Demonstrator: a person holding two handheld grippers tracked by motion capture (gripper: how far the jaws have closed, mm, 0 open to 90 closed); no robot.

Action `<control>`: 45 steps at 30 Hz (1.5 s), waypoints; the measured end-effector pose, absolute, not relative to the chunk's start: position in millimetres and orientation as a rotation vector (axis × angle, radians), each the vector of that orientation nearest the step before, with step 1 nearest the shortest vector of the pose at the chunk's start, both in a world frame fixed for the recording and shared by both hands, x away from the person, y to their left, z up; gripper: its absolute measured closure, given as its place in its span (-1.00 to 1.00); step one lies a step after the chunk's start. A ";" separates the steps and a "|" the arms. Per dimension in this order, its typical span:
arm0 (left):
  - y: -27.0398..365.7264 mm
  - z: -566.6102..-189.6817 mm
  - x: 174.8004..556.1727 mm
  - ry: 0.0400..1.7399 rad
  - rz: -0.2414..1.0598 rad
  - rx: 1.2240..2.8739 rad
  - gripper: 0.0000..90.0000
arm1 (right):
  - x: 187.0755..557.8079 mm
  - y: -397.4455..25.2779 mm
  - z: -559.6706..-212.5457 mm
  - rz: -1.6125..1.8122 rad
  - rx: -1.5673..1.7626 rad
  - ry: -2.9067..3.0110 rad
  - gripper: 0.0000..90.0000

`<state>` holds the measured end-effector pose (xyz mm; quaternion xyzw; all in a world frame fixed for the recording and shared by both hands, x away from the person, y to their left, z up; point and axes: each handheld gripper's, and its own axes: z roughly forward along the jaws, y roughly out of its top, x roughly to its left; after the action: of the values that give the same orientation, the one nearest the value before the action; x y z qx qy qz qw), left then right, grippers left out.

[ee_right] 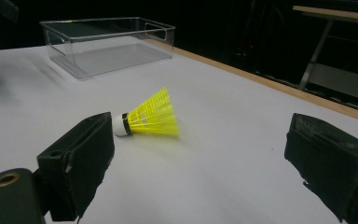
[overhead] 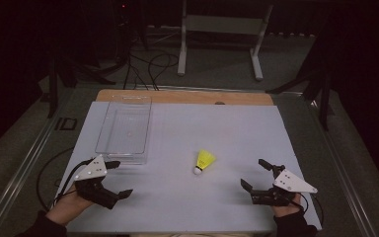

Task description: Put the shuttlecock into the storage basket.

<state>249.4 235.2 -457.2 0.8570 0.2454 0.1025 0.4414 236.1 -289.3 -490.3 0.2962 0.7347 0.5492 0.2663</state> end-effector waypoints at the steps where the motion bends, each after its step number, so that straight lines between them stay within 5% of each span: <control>1: 234.3 -456.4 250.0 0.602 0.253 2.145 -1.00 | 236.3 -288.9 -490.6 1.483 0.799 1.988 -0.82; 45: 181.3 -448.6 273.0 0.466 -0.067 2.930 -1.00 | 236.7 -285.1 -492.0 1.490 0.794 2.033 -0.81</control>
<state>273.0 181.3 -448.6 0.9836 0.1563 -0.0224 0.0869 236.7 -285.1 -492.0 0.2913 0.7454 0.5463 0.2471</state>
